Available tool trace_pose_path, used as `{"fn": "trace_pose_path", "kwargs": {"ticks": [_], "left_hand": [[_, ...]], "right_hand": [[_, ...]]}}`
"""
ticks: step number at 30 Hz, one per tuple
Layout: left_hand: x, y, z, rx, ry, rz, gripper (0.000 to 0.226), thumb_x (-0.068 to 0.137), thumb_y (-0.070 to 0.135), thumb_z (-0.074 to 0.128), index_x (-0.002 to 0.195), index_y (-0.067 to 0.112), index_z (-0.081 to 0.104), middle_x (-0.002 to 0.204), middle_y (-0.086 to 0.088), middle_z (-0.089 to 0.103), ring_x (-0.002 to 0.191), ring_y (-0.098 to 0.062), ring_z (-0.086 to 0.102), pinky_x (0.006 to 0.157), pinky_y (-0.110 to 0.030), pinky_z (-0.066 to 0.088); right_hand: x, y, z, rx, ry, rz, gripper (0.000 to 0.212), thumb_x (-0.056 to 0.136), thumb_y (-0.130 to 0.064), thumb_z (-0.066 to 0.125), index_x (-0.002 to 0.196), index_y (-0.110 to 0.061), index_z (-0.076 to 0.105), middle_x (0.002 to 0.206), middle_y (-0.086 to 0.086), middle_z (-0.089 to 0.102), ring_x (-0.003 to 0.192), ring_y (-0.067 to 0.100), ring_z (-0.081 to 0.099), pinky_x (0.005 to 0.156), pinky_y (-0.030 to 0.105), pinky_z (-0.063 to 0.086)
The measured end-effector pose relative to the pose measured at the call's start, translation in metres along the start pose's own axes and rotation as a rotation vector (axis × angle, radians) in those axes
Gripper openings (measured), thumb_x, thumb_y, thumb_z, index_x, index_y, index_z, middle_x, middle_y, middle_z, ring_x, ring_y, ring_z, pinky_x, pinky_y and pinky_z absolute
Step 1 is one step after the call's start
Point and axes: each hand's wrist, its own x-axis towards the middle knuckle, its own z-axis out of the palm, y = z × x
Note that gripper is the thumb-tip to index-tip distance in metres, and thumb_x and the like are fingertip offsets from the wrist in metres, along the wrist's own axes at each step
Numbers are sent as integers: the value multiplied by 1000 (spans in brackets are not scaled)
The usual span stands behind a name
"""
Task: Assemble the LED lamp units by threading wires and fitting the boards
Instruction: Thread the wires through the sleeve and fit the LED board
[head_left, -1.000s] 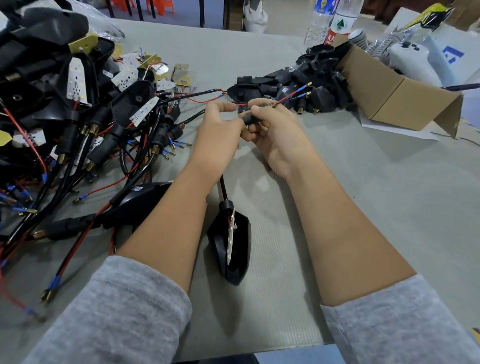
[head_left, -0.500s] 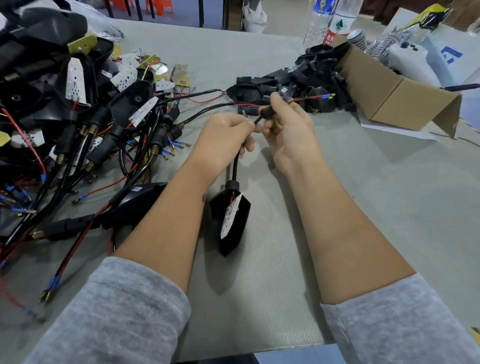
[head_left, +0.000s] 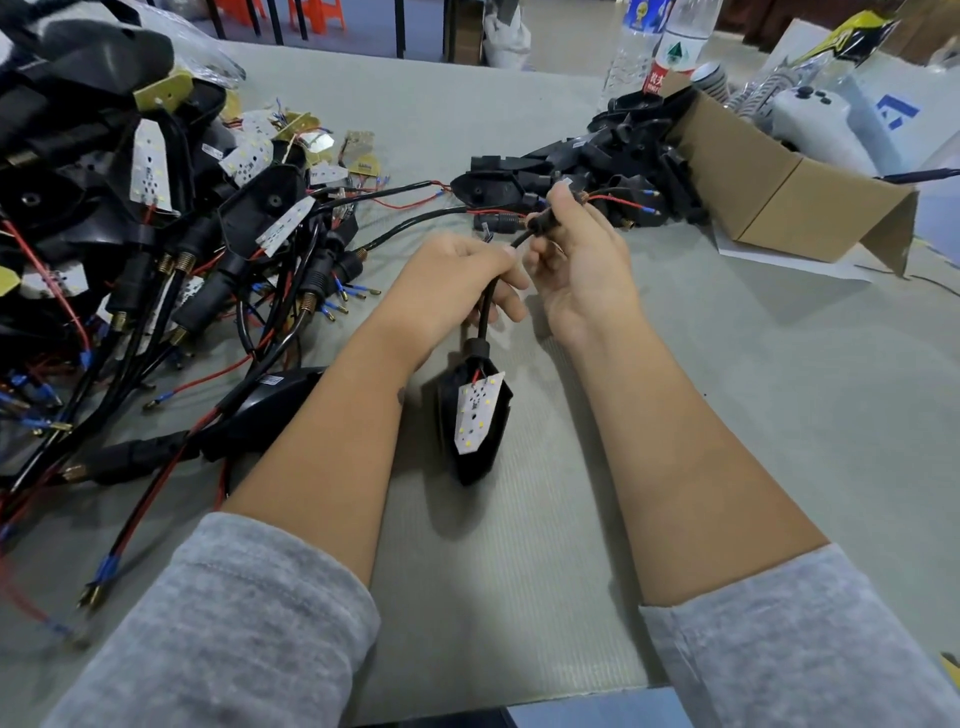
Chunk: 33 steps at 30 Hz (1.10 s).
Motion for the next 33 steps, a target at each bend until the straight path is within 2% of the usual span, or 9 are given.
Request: {"fn": "trace_pose_path", "kwargs": {"ticks": [3,6,9,13,16,20,25,30,33], "left_hand": [[0,-1,0,23,1,27,32,101,25,48,77,15,68,55,1,66,47,-5,51,49,-15,41],[0,-1,1,36,0,37,32,101,26,47,79,16,68,55,2,66,48,-5,52,51,-16,40],[-1,1,2,-1,8,25,34,99,29,49,76,17,70,60,0,69,53,-6,55,54,-19,42],[-1,1,1,-15,-2,-12,33,89,27,50,65,19,71,74,-4,74,72,-18,62,61,-28,41],[0,0,0,5,-15,0,36,94,21,50,65,21,71,72,2,74,66,-9,60,56,-21,40],[1,-2,-1,34,0,42,33,100,23,49,74,22,70,69,8,72,58,3,56,54,-17,39],[0,-1,0,-28,10,14,35,98,29,50,72,22,72,72,3,74,63,-1,63,57,-17,45],[3,-2,-5,-72,-23,-44,22,72,28,59,62,16,75,80,-5,75,65,-12,58,68,-23,50],[5,-6,-5,-101,-43,-15,28,87,18,60,64,17,74,76,-3,74,60,-7,59,65,-18,49]], "right_hand": [[-2,5,3,-140,-120,-4,21,91,-11,63,71,-12,55,59,3,49,44,13,40,42,23,36],[-3,7,4,-165,-184,4,23,89,-10,63,67,-12,57,60,6,43,44,15,36,36,21,33],[0,7,1,-135,-152,-3,24,90,-15,66,69,-15,54,61,3,48,49,16,35,42,23,32],[1,6,1,-18,-41,-9,17,92,-18,66,78,-14,57,67,5,61,52,13,41,48,25,35],[1,4,0,-30,-46,8,16,92,-16,63,78,-12,56,67,5,61,49,13,43,47,24,36],[-3,6,4,-152,-156,3,16,90,-11,59,74,-11,57,63,9,54,40,13,37,39,21,28],[-3,6,3,-74,-120,-14,18,94,-14,61,78,-10,53,63,8,52,44,15,36,41,20,30],[-2,1,1,11,-19,-57,10,95,-16,61,87,-12,56,74,9,58,52,12,47,49,21,41],[-4,0,2,-89,-46,-39,11,94,-12,59,82,-12,57,66,7,59,47,13,42,46,23,36]]}}
